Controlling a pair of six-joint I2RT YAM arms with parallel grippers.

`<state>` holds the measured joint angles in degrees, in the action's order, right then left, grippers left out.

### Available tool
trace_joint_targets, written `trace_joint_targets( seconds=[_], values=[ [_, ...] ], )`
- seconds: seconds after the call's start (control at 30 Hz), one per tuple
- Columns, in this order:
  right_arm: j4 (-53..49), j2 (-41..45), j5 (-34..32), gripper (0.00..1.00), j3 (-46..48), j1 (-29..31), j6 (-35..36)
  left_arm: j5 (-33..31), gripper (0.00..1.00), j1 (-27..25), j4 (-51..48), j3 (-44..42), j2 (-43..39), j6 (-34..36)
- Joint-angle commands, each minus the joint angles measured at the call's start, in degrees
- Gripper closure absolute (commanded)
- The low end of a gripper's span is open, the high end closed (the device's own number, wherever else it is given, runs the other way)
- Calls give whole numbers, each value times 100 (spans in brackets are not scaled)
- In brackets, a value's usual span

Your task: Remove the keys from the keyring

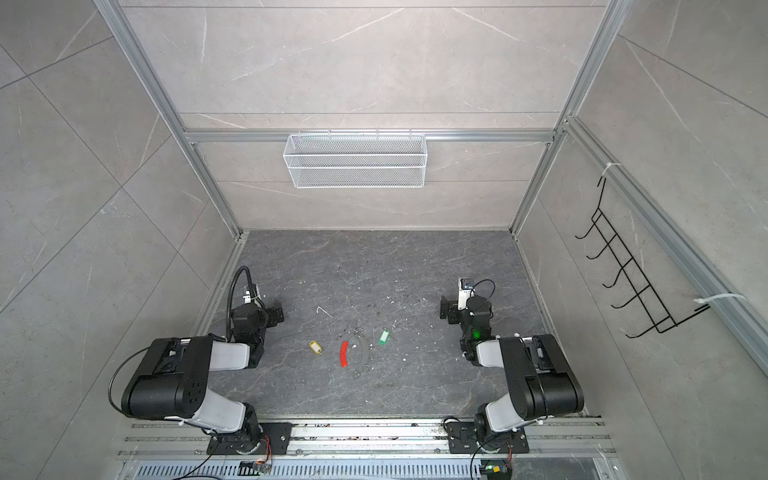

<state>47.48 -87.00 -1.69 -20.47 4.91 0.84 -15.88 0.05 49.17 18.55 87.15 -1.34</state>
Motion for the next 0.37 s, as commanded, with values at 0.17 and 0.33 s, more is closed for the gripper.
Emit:
trace_joint_targets(
  seconds=[0.17, 0.33],
  values=[
    [140, 8, -11, 1, -76, 29, -2, 94, 0, 30, 153, 129, -79, -76],
    [152, 16, -10, 0, -66, 34, 1, 94, 0, 24, 154, 131, -77, -69]
  ],
)
